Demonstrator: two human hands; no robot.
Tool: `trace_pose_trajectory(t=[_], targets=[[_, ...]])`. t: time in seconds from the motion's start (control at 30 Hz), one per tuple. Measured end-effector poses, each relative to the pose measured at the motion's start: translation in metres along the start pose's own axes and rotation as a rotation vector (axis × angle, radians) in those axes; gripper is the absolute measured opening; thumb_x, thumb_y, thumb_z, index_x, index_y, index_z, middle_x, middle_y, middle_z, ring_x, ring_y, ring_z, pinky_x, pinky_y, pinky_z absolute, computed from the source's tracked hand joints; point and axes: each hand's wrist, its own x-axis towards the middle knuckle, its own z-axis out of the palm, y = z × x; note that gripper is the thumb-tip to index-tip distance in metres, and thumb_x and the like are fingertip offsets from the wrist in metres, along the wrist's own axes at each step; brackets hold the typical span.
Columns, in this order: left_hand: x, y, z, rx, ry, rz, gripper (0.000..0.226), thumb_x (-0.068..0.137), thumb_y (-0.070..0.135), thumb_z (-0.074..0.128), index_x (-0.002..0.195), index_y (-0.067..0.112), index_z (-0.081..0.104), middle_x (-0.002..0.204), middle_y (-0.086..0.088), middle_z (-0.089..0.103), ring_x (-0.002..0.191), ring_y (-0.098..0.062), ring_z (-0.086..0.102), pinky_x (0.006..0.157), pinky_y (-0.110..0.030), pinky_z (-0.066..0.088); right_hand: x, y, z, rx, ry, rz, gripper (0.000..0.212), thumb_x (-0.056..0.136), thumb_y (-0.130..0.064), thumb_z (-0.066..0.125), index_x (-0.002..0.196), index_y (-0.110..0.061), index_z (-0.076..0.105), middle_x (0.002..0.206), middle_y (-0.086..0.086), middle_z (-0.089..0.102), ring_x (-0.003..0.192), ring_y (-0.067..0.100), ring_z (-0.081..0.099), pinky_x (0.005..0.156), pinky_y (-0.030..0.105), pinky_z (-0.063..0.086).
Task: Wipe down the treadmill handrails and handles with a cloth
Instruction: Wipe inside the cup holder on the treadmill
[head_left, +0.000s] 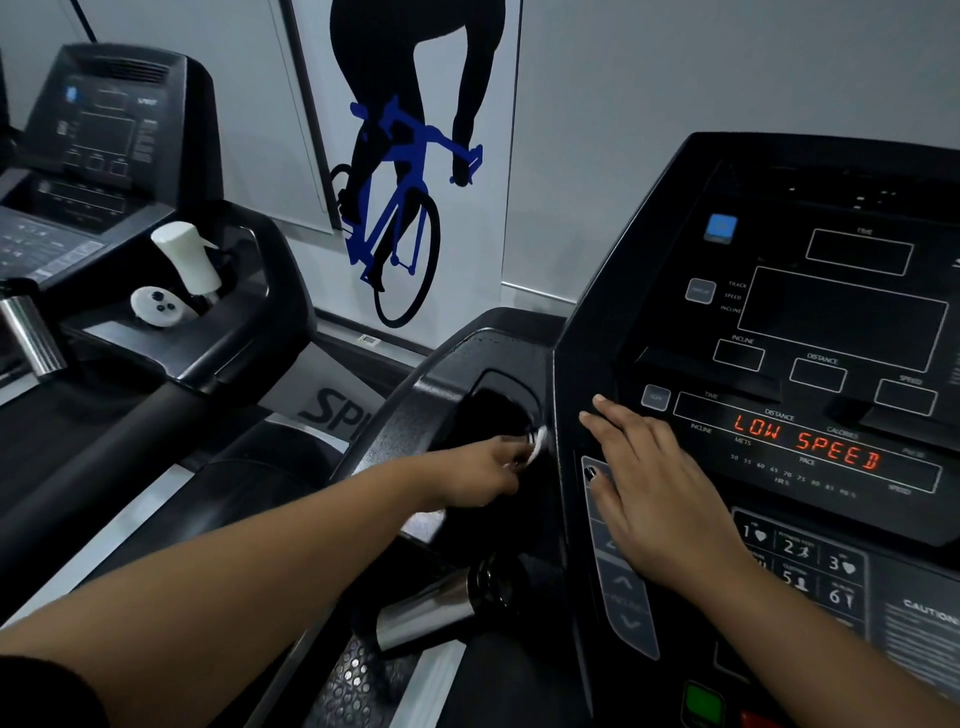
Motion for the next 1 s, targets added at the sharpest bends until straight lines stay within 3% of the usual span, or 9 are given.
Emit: trace_pose_trajectory(t=[0.17,0.23,0.33,0.43,0.5,0.7,0.8,0.87,1.0], targets=[[-0.025,-0.002,-0.008,-0.479,0.118,-0.034,0.019,0.093,0.006,0.049,0.100,0.009,0.066,0.110,0.002,0.068,0.091,0.000,0.063,0.074,-0.015,0.044,0.000,0.000,0.000,0.003,-0.002,0.001,0.057,0.094,-0.042,0.028,0.148,-0.025,0.032,0.156,-0.012,0.023,0.133,0.009,0.032,0.102,0.031,0.042],[-0.017,-0.006,-0.002,-0.356,0.254,-0.049,0.012,0.094,0.010,0.060,0.106,0.010,0.057,0.090,-0.001,0.061,0.067,0.001,0.058,0.059,-0.014,0.044,0.000,-0.001,0.000,0.009,0.002,0.005,0.057,0.094,-0.042,0.029,0.148,-0.024,0.034,0.156,-0.012,0.024,0.133,0.009,0.033,0.102,0.030,0.041],[0.007,-0.008,0.003,-0.098,0.175,-0.164,0.024,0.090,0.027,0.069,0.100,0.008,0.059,0.090,-0.010,0.061,0.075,-0.017,0.057,0.067,-0.028,0.047,0.000,-0.001,-0.001,0.012,0.001,0.008,0.058,0.093,-0.043,0.028,0.148,-0.024,0.034,0.156,-0.012,0.024,0.133,0.009,0.033,0.102,0.030,0.040],[0.028,0.004,0.007,0.179,0.000,-0.272,0.028,0.101,0.021,0.046,0.120,0.008,0.061,0.108,-0.016,0.062,0.093,-0.028,0.062,0.082,-0.038,0.050,0.000,0.000,-0.001,0.027,0.000,0.007,0.057,0.093,-0.042,0.029,0.148,-0.025,0.034,0.156,-0.013,0.023,0.133,0.008,0.032,0.103,0.030,0.040],[0.034,0.012,0.008,0.036,0.009,-0.326,0.032,0.100,0.009,0.039,0.126,0.010,0.059,0.117,-0.017,0.062,0.104,-0.033,0.061,0.087,-0.039,0.052,0.001,-0.001,-0.001,0.031,0.004,0.007,0.057,0.093,-0.042,0.030,0.147,-0.025,0.035,0.155,-0.013,0.025,0.133,0.008,0.032,0.102,0.031,0.041],[0.039,0.038,0.007,-0.669,0.262,-0.395,0.043,0.103,0.024,0.035,0.073,0.009,0.062,0.057,-0.007,0.063,0.055,-0.021,0.057,0.045,-0.021,0.046,0.004,-0.001,-0.003,0.039,0.009,0.014,0.056,0.092,-0.044,0.030,0.145,-0.028,0.035,0.154,-0.015,0.024,0.134,0.007,0.030,0.103,0.031,0.039],[0.037,0.042,0.015,-0.626,0.227,-0.427,0.045,0.103,0.038,0.037,0.077,0.010,0.061,0.064,-0.006,0.064,0.054,-0.018,0.060,0.041,-0.019,0.046,0.003,-0.001,-0.004,0.037,0.009,0.016,0.055,0.092,-0.043,0.030,0.145,-0.027,0.036,0.153,-0.014,0.026,0.133,0.008,0.032,0.102,0.032,0.040],[0.032,0.035,0.017,-0.483,0.155,-0.416,0.047,0.104,0.043,0.033,0.098,0.010,0.065,0.085,-0.009,0.068,0.071,-0.020,0.063,0.062,-0.026,0.051,0.002,-0.002,-0.004,0.034,0.009,0.017,0.055,0.093,-0.043,0.030,0.145,-0.026,0.037,0.153,-0.014,0.027,0.133,0.009,0.033,0.101,0.032,0.041],[0.012,0.024,0.010,0.096,-0.018,-0.354,0.041,0.101,0.005,0.028,0.136,0.000,0.049,0.104,-0.020,0.061,0.069,-0.020,0.053,0.058,-0.024,0.045,0.000,-0.002,-0.003,0.026,0.003,0.014,0.055,0.093,-0.042,0.030,0.146,-0.025,0.036,0.154,-0.013,0.026,0.132,0.009,0.034,0.101,0.033,0.043]])
